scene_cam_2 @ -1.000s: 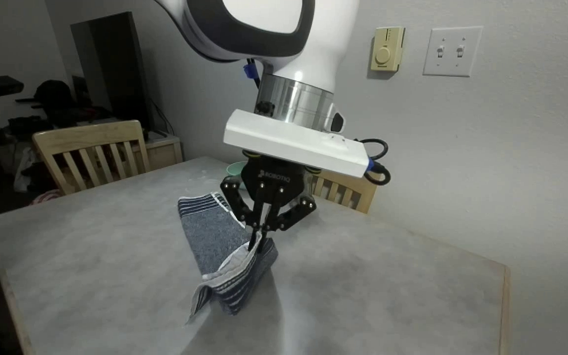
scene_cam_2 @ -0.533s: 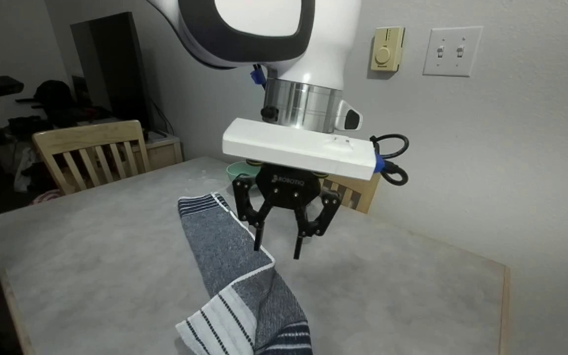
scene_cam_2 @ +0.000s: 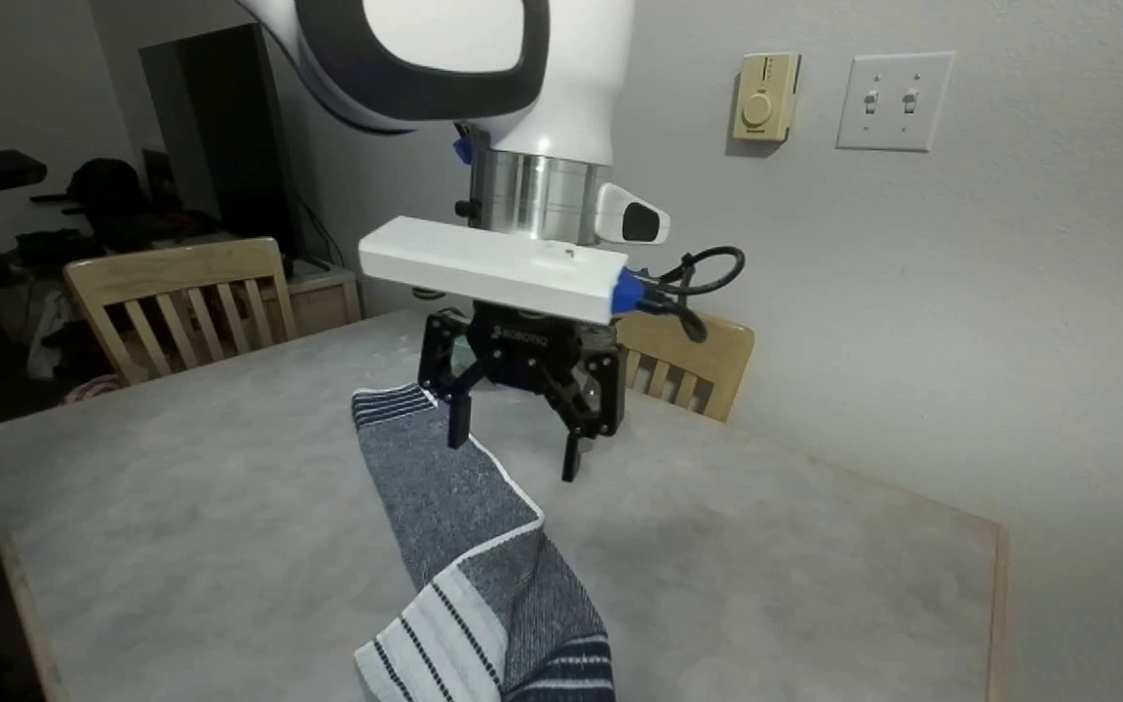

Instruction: Unfold the grey towel on the table once.

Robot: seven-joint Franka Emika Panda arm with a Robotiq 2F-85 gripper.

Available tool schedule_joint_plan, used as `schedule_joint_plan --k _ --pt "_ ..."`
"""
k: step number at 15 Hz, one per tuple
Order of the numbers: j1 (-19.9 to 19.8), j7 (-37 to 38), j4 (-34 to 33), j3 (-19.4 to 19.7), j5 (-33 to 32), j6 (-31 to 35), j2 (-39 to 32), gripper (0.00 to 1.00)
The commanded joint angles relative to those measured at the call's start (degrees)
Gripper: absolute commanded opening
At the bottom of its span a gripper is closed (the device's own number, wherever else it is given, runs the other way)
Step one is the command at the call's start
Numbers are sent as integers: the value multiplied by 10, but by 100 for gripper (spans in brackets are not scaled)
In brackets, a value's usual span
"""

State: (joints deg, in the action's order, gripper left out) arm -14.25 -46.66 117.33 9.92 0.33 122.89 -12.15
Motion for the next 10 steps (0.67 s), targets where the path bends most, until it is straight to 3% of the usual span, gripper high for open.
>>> schedule_joint_plan --k 1,10 --pt "24 135 68 -5 -15 57 33 100" --pt "71 496 140 -21 19 71 27 100"
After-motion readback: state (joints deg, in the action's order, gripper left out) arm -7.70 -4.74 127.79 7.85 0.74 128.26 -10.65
